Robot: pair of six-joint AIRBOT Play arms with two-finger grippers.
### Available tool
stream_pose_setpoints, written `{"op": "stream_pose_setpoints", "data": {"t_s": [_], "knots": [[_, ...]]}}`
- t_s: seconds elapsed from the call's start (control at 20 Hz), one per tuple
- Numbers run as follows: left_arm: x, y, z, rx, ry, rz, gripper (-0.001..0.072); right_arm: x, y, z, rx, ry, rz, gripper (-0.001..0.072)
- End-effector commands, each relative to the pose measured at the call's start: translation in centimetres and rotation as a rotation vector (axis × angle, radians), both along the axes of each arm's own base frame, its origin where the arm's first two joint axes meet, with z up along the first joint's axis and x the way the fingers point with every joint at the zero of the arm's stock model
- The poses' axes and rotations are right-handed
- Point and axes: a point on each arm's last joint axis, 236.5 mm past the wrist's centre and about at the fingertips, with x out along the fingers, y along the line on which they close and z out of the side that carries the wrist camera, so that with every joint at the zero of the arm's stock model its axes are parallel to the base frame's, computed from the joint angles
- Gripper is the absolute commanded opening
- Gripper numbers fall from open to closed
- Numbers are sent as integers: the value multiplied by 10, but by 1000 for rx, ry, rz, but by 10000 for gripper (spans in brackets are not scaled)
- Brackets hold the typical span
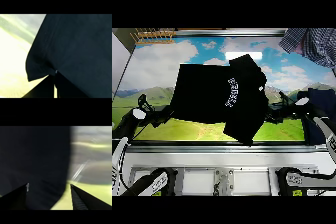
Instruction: Fold the clothes and pants, and hang the long-sleeved shirts on hangers.
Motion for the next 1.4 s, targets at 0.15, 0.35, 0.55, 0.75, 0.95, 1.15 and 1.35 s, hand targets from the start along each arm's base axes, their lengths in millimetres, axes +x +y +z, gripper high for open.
{"op": "stream_pose_setpoints", "data": {"t_s": [0.15,0.35,0.55,0.75,0.95,1.15,1.35], "knots": [[0,1,0,3,-1,0,6,-7,37,-6,-9,-13,105,244],[4,1,6,4,-9,-10,6,3,29,12,-47,-84,124,15],[58,10,120,78,-279,-58,6,63,1,131,-153,-440,105,14],[62,11,346,206,-782,-50,6,80,-27,354,-252,-967,10,14],[-32,-8,525,313,-1211,-34,6,2,-28,545,-332,-1454,-86,14],[-130,-29,599,379,-1454,-29,7,-93,-27,633,-381,-1757,-187,14],[-174,-38,615,399,-1544,-22,6,-130,-29,638,-407,-1770,-220,14]]}}
